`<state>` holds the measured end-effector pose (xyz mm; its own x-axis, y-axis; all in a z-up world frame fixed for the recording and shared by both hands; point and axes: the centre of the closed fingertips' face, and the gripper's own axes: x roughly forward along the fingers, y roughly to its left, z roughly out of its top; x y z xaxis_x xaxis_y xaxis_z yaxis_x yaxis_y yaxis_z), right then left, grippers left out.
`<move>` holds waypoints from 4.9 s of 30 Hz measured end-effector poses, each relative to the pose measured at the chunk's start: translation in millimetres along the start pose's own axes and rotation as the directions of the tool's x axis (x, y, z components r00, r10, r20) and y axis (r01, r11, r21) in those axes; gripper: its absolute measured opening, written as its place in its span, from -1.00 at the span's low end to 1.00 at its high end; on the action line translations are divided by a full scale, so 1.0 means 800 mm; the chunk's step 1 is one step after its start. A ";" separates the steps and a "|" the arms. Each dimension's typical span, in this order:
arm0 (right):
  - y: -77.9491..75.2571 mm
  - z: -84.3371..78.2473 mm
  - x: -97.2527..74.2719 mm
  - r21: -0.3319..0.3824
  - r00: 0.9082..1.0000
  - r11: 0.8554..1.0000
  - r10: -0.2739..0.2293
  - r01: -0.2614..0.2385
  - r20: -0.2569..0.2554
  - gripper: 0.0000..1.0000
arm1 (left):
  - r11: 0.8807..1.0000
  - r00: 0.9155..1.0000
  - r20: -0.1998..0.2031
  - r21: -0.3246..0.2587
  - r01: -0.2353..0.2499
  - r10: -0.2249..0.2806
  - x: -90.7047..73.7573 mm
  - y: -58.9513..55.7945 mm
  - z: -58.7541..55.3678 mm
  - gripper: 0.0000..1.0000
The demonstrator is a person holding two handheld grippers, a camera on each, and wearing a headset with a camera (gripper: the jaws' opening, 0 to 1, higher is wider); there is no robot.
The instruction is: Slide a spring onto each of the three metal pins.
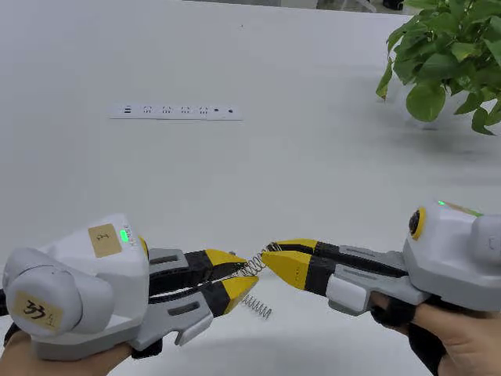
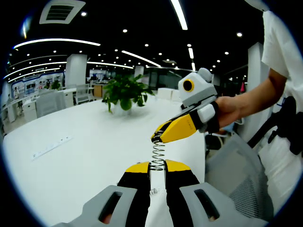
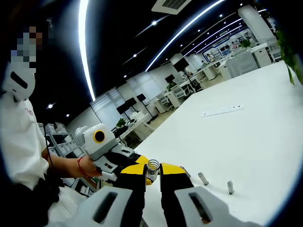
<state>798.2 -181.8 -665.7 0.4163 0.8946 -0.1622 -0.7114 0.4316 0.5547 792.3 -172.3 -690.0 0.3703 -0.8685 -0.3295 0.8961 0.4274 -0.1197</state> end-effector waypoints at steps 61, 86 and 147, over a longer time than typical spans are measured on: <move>0.012 -0.023 0.005 -0.368 0.971 0.928 -0.033 -0.058 -0.235 -0.76 | 0.998 0.994 -0.101 0.045 0.048 -0.043 0.009 -0.015 -0.027 -0.80; 0.018 -0.026 -0.001 -0.501 0.849 0.815 -0.019 -0.293 -0.528 -0.47 | 0.997 0.994 -0.100 0.057 0.057 -0.051 0.010 -0.017 -0.030 -0.81; 0.017 -0.069 0.026 -0.441 0.406 0.500 -0.185 -0.745 -0.895 -0.76 | 0.999 0.998 -0.061 0.028 0.023 -0.021 0.001 -0.010 -0.046 -0.79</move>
<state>765.7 -151.3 -706.9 -0.2064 0.3870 -0.8987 -0.9157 -0.3999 0.0380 776.3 -166.8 -724.1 0.3354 -0.8604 -0.3836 0.9108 0.4002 -0.1012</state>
